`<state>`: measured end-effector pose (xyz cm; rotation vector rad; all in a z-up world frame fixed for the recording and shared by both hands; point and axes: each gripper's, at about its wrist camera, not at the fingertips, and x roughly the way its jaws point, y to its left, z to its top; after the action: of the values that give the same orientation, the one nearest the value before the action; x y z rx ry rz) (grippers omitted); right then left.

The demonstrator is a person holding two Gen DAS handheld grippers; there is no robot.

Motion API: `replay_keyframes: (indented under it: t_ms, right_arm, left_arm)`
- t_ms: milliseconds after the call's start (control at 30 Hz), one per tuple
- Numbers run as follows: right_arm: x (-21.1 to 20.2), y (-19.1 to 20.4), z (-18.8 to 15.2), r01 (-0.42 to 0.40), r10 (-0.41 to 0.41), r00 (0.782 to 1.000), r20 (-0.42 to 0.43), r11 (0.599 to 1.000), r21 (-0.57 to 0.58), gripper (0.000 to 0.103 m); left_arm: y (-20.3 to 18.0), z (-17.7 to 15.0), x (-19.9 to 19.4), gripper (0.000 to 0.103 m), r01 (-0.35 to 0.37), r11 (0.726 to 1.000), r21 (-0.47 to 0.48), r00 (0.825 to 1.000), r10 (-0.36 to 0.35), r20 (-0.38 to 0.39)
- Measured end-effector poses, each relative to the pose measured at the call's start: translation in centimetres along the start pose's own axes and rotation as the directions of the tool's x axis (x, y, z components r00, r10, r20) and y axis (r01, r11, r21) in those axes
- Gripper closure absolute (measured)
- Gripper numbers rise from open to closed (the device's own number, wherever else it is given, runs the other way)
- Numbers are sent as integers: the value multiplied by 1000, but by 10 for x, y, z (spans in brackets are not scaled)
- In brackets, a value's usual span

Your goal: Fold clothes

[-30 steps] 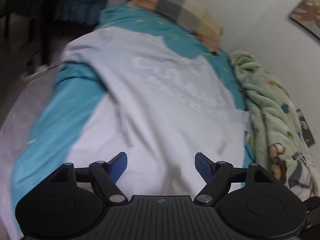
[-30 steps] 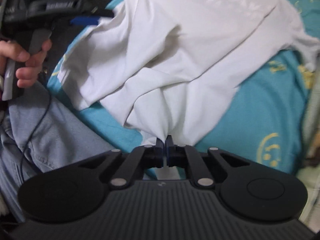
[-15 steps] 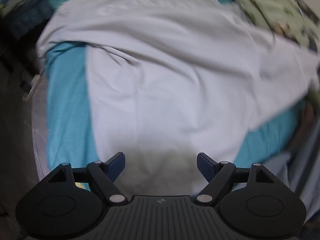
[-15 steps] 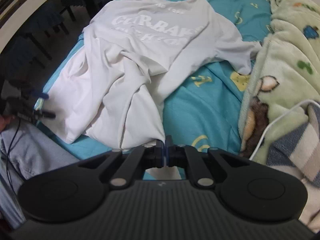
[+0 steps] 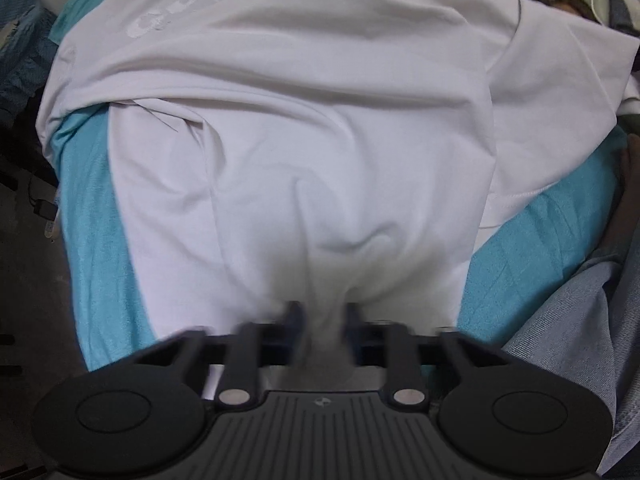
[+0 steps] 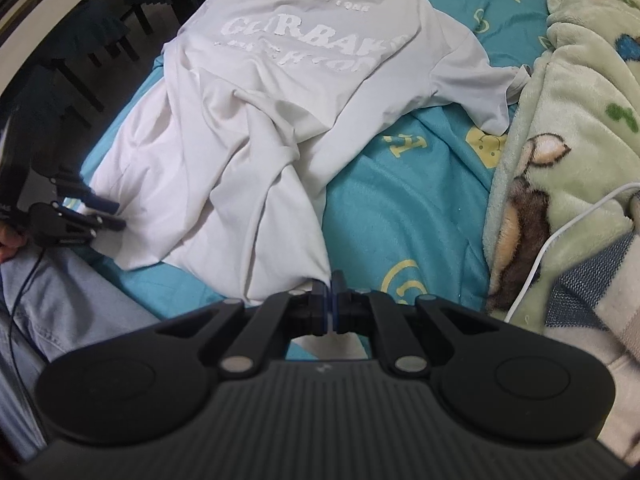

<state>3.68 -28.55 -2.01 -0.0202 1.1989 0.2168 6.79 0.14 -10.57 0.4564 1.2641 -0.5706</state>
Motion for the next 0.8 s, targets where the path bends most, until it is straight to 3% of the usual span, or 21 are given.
replay_keyframes:
  t_ms: [133,233,333,433,567,700,800]
  right_arm:
    - [-6,5,0,15,-15,1000,-11,999,-43,98]
    - [-12,10,0,31,-34,999,-27,995,-93,98]
    - [-16,17,0,47,-55,997,-49,986,-158,99]
    - [-11,28,-4,42,-70,992,-109,969,-242,100]
    - [10,53,-18,-28,-51,973,-225,943,-332,100]
    - [30,74,-31,-44,-74,957,-282,920,-391,100]
    - [23,72,-27,-61,-34,964,-265,937,-343,99]
  left_arm:
    - [27,-10,-47,101,116,986,-122,989,-103,105]
    - [59,-25,-95,101,232,936,-263,960,-176,217]
    - [91,-47,-129,101,267,883,-387,948,-168,272]
    - [121,-73,-133,101,219,847,-485,965,-115,234]
    - [150,-94,-99,101,86,836,-542,994,-35,104]
    - [158,-111,-79,102,38,827,-561,999,-37,12]
    - [158,-112,-89,100,49,828,-559,999,-35,35]
